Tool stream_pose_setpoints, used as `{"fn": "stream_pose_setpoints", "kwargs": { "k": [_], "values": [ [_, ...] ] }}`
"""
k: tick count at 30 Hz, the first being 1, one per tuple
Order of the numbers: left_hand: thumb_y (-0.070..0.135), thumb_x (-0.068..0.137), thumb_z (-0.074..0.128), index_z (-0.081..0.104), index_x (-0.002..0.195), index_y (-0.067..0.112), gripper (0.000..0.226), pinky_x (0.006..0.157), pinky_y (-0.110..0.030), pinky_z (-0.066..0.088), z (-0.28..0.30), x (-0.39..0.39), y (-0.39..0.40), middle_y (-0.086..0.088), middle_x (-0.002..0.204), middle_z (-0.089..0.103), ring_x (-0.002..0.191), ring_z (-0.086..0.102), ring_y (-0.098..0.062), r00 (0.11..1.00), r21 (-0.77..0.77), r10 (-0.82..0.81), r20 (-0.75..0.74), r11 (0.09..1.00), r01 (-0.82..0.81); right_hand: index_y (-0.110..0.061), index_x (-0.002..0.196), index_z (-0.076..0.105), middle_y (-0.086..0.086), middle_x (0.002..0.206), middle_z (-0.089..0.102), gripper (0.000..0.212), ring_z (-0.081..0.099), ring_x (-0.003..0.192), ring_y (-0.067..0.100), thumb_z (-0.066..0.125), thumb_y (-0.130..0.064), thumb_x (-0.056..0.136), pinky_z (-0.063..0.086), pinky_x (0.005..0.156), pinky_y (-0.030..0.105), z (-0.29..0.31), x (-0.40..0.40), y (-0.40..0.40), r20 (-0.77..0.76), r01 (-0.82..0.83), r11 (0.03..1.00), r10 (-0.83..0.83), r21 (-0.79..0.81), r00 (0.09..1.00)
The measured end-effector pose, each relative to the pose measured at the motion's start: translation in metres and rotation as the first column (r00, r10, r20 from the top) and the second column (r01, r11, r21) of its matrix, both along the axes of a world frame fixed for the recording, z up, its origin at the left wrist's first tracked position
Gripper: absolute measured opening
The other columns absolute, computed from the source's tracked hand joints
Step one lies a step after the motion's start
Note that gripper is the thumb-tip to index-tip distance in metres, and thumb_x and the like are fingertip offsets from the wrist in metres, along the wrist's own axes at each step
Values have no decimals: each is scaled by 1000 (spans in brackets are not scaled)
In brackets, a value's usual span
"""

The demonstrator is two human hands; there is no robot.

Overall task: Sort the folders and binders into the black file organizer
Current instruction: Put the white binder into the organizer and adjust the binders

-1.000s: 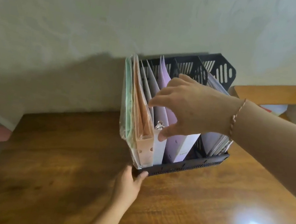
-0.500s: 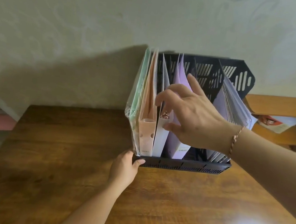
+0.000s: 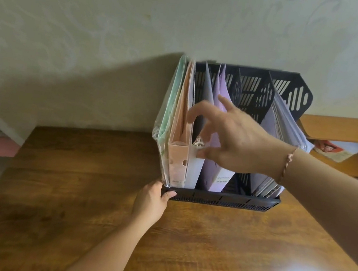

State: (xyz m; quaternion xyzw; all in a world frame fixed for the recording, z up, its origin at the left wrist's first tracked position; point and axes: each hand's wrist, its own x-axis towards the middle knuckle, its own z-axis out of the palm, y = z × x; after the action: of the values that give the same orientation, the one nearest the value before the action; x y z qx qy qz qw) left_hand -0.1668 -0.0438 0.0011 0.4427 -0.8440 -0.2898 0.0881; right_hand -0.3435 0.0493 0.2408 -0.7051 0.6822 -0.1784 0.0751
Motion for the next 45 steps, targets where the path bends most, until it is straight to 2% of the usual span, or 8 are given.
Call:
{"fn": "stream_pose_setpoints", "kwargs": {
  "k": [6, 10, 14, 20, 25, 31, 37, 45],
  "values": [
    [49, 86, 66, 56, 127, 19, 51, 80, -21, 47, 2, 3, -8, -2, 127, 63, 113, 61, -18, 999, 67, -47, 16, 997, 46, -26, 120, 41, -7, 88, 63, 49, 59, 91, 11, 70, -24, 82, 6, 119, 45, -12, -1, 0, -44, -13, 999, 14, 34, 999],
    [18, 81, 66, 11, 143, 59, 93, 117, -37, 19, 55, 27, -21, 21, 158, 20, 145, 21, -4, 959, 199, -125, -255, 963, 179, -26, 132, 37, -3, 98, 64, 54, 57, 100, 15, 67, -29, 86, 15, 118, 44, -13, -3, 7, -97, -44, 999, 41, -20, 994],
    [10, 72, 56, 33, 146, 5, 77, 117, -50, 27, 149, 24, -34, -10, 150, 39, 142, 33, -28, 565, -369, -430, -705, 902, 226, -16, 135, 45, 2, 112, 64, 57, 53, 110, 20, 68, -27, 84, 41, 103, 39, -14, 1, 17, -120, -41, 986, 21, -160, 992],
    [56, 86, 58, 67, 117, 23, 47, 113, -63, 20, 224, -27, -30, 7, 126, 64, 135, 42, -24, 761, -701, -647, 53, 518, 490, -8, 102, 62, -1, 100, 63, 14, 61, 90, 19, 60, -6, 88, 48, 81, 30, -78, 46, 80, 231, 247, 634, -109, -733, 967],
    [57, 86, 50, 70, 102, 26, 40, 115, -66, 10, 233, -35, -32, 13, 113, 69, 134, 44, -21, 718, -602, -675, 170, 506, 618, -26, 128, 54, -6, 115, 66, 46, 64, 83, -1, 69, -19, 86, 57, 68, 28, -188, 98, 80, 580, 621, 774, -452, -123, 678],
    [52, 80, 66, 59, 109, 28, 39, 119, -56, -4, 228, -36, -37, 9, 107, 65, 139, 35, -14, 640, -515, -705, 306, 442, 734, -27, 142, 34, -4, 120, 65, 70, 67, 91, 22, 56, -59, 84, 55, 67, 36, -224, 73, 22, 310, 694, 709, -693, 125, 651],
    [40, 76, 78, 62, 101, 22, 34, 119, -49, -2, 218, -37, -40, 14, 93, 55, 117, 49, -7, 624, -521, -758, 190, 461, 718, -24, 122, 54, -4, 105, 70, 55, 68, 82, 19, 54, -63, 83, 54, 59, 31, -236, 65, 6, 279, 722, 683, -719, 110, 637],
    [33, 73, 78, 69, 91, 19, 25, 118, -49, 14, 206, -41, -34, 14, 80, 52, 80, 50, 1, 685, -530, -728, -36, 595, 604, -24, 92, 70, -4, 99, 74, 31, 69, 75, 18, 65, -53, 81, 19, 45, 14, -223, 71, 6, 261, 768, 634, -758, 84, 597]
  ]
}}
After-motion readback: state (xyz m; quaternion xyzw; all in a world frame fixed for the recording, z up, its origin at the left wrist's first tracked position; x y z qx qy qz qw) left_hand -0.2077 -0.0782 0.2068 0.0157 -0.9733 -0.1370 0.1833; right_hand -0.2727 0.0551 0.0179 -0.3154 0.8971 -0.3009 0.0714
